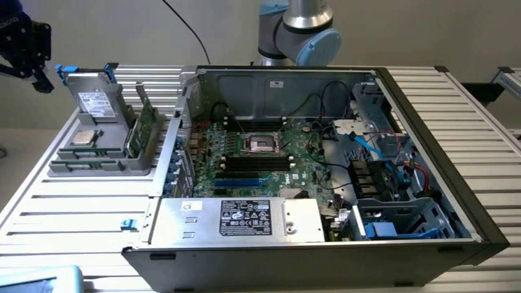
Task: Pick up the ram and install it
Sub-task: 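Pick up the ram and move it above insertion slot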
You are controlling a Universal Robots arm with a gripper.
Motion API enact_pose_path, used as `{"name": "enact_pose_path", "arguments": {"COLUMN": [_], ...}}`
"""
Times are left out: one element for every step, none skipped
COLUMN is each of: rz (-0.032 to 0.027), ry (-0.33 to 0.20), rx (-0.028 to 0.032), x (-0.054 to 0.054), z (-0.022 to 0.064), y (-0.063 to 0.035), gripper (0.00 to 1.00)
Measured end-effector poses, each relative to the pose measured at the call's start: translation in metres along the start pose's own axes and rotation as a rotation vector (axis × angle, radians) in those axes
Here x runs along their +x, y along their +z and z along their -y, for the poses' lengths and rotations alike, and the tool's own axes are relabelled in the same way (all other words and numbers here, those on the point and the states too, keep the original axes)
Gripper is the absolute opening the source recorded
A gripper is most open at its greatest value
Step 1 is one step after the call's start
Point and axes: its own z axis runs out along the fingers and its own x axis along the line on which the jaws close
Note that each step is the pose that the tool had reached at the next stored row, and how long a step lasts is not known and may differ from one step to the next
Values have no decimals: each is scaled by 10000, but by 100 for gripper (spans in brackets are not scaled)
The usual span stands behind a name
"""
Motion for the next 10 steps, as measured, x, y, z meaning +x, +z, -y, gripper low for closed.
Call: {"name": "enact_pose_path", "arguments": {"rz": [-8,-16,-24,-32,-41,-51,-64,-82,-94,-100], "ry": [-196,-376,-556,-736,-913,-1075,-1219,-1355,-1419,-1454], "rx": [2,3,5,7,11,13,19,26,28,28], "x": [0,0,0,0,0,0,0,0,0,0], "z": [0,0,0,0,0,0,0,0,0,0], "y": [0,0,0,0,0,0,0,0,0,0], "gripper": [11,11,11,11,11,11,11,11,11,11]}}
